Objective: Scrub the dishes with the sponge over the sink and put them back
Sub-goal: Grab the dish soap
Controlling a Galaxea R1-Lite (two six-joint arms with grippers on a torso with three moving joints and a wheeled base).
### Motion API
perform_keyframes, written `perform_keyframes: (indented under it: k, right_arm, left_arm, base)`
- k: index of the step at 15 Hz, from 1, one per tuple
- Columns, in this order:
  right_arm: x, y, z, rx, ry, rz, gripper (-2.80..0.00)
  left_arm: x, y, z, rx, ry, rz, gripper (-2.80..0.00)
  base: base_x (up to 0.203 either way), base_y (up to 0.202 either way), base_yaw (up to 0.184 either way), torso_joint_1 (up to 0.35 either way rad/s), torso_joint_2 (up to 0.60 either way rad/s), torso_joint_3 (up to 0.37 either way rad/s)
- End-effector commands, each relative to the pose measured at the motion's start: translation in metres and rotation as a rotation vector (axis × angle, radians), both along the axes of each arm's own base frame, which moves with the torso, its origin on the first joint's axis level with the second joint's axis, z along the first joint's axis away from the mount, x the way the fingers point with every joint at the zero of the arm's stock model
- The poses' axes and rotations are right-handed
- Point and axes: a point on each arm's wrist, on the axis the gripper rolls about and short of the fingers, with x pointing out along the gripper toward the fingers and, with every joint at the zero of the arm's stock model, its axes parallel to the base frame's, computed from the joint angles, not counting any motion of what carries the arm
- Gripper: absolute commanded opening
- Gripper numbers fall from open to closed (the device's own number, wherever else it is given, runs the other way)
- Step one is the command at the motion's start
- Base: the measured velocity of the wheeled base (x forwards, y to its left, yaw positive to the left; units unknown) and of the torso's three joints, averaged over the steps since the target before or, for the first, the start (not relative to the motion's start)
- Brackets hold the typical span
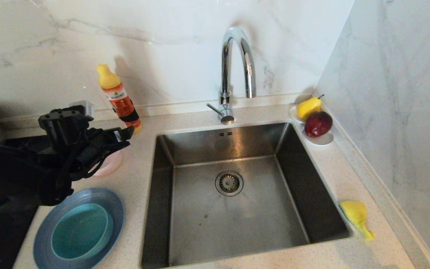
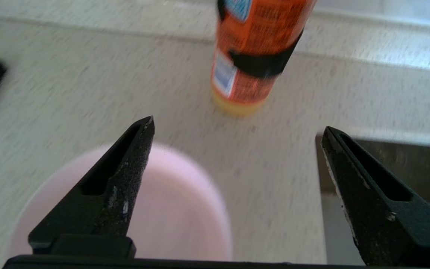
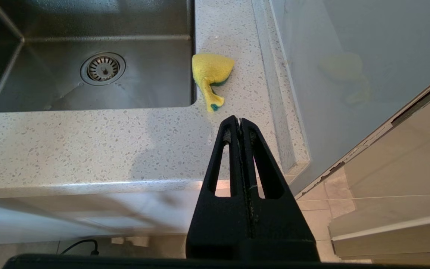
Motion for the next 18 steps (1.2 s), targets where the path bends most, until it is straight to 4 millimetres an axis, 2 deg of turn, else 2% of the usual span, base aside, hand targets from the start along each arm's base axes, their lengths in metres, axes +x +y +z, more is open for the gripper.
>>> perform_keyframes:
  k: [1,7,12,18]
  right_arm:
    - [0.000,0.000,0.000,0.000,0.000,0.001,-2.80]
    - [0.000,0.000,0.000,0.000,0.000,0.001,-2.80]
    - [0.000,0.000,0.000,0.000,-0.001,0.001,-2.80]
    - [0.000,0.000,0.000,0.000,0.000,0.001,-2.80]
  left_arm:
    - [0.016,-0.001,-0.003,-0.001,-0.015,0.000,0.00]
    - [0.040,-0.001,-0.009,0.002,-0.035,-0.002,0.00]
    - [0.057,-0.002,-0.006,0.022,-0.082,-0.003,0.00]
    - [0.071,-0.005,-0.010,0.035,-0.103,-0.007,0.00]
  base:
    - [0.000,0.000,0.000,0.000,0.00,0.000]
    - [0.000,0.000,0.000,0.000,0.00,0.000]
    - [0.000,0.000,0.000,0.000,0.00,0.000]
    - [0.000,0.000,0.000,0.000,0.00,0.000]
